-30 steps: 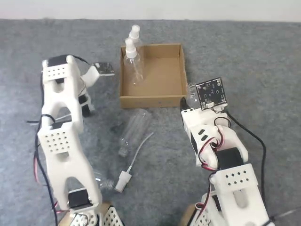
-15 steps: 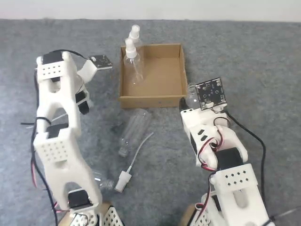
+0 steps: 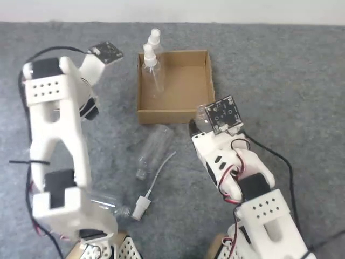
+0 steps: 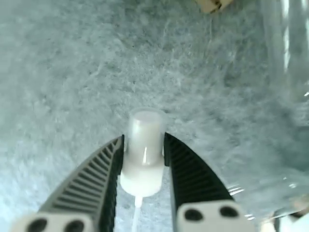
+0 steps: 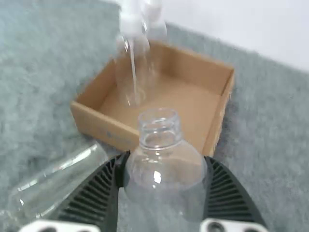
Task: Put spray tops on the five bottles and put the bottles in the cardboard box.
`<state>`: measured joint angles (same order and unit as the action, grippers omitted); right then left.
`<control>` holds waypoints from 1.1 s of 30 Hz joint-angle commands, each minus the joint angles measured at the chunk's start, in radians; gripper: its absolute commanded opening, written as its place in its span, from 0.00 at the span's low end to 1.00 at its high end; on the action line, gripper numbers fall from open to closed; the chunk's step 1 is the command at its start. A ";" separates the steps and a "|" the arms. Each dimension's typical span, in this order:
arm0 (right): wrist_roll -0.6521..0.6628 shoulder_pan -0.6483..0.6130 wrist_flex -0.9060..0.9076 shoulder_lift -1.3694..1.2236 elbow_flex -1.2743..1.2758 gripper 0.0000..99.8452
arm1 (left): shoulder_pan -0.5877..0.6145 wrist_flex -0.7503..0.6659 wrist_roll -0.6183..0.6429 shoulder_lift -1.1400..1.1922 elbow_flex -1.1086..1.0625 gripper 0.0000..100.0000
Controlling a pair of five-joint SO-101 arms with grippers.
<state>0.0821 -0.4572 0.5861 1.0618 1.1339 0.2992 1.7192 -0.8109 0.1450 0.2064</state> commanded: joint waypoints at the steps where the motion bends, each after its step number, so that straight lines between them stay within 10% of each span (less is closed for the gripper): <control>1: 0.012 -0.008 0.002 0.111 0.008 0.14 | -0.032 0.025 0.112 -0.203 -0.028 0.02; 33: 0.018 -0.117 -0.171 0.240 0.180 0.14 | -0.353 -0.414 0.984 -0.799 -0.255 0.02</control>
<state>0.0836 -0.5646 0.4404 1.2704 1.3303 -0.0491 1.3694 0.1112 -0.5669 -0.0315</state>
